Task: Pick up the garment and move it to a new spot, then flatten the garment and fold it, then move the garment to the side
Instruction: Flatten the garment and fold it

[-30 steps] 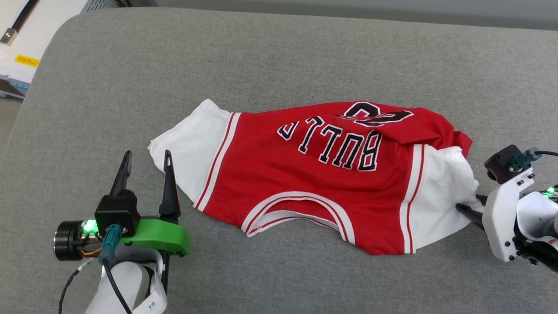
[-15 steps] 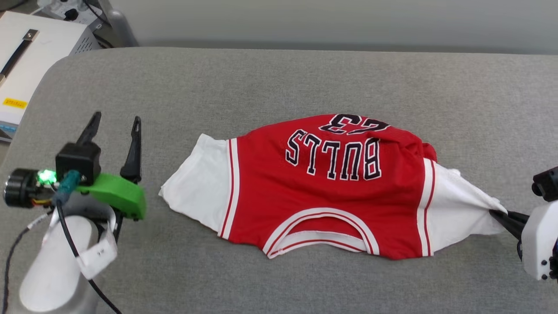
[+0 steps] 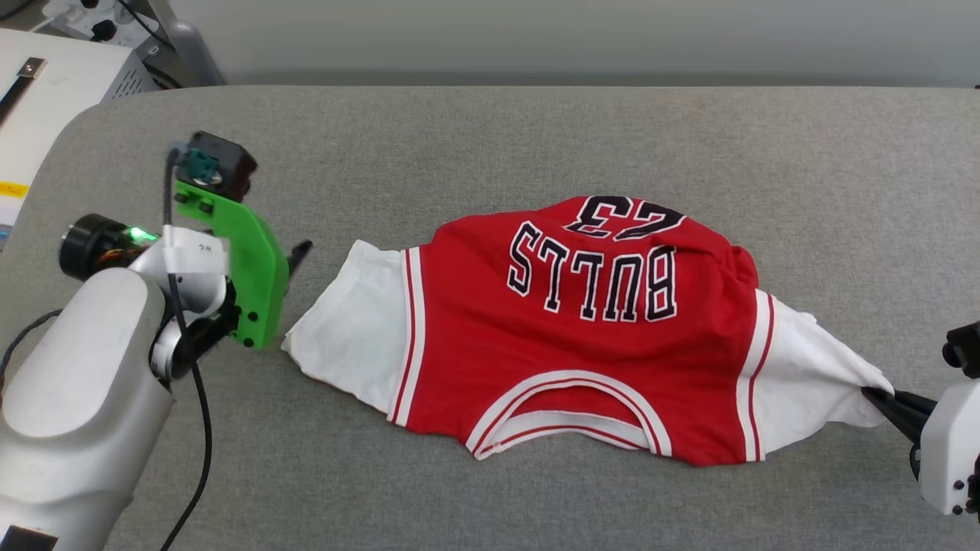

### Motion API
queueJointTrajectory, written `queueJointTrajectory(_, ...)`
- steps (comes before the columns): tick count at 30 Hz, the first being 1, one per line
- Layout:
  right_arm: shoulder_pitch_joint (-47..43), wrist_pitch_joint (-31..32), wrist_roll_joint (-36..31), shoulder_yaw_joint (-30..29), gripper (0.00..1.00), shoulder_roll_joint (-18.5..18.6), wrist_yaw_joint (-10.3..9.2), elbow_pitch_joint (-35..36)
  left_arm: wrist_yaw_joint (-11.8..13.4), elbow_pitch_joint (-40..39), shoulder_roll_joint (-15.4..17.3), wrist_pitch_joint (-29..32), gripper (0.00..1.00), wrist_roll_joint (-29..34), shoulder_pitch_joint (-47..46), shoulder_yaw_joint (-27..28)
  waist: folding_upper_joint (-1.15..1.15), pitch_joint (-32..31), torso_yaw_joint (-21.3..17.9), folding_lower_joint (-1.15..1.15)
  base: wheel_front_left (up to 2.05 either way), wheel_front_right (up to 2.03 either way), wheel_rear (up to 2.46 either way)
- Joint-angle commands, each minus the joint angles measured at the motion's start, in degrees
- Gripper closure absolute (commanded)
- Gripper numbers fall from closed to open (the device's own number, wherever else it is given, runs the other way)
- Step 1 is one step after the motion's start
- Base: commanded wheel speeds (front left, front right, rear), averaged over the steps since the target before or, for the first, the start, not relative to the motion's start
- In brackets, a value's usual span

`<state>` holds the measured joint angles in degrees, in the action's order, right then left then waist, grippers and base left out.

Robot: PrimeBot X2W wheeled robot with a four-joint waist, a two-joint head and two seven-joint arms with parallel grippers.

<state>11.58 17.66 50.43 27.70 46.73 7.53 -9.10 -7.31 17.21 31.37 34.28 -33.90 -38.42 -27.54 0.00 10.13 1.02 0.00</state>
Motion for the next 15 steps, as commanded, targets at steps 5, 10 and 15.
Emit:
queueJointTrajectory(5,-0.5,1.9,-2.4,-2.0,1.00,-1.6,-0.04,2.2,-0.2,0.5,2.8,9.7,0.00,-8.9,-3.3,-7.2,0.00,2.0,-0.8,0.00,0.00,0.00,0.00)
queueJointTrajectory(10,0.0,3.3,-3.9,-3.0,1.00,-2.6,-0.04,3.8,-0.2,3.6,4.0,12.7,0.00,-11.7,-4.1,-12.2,0.00,3.7,-1.8,0.00,0.00,0.00,0.00)
queueJointTrajectory(15,0.5,4.2,-5.0,-3.7,1.00,-3.5,-0.04,5.2,-0.2,8.9,4.4,12.5,0.00,-12.9,-3.9,-16.1,0.00,5.3,-2.7,0.00,0.00,0.00,0.00)
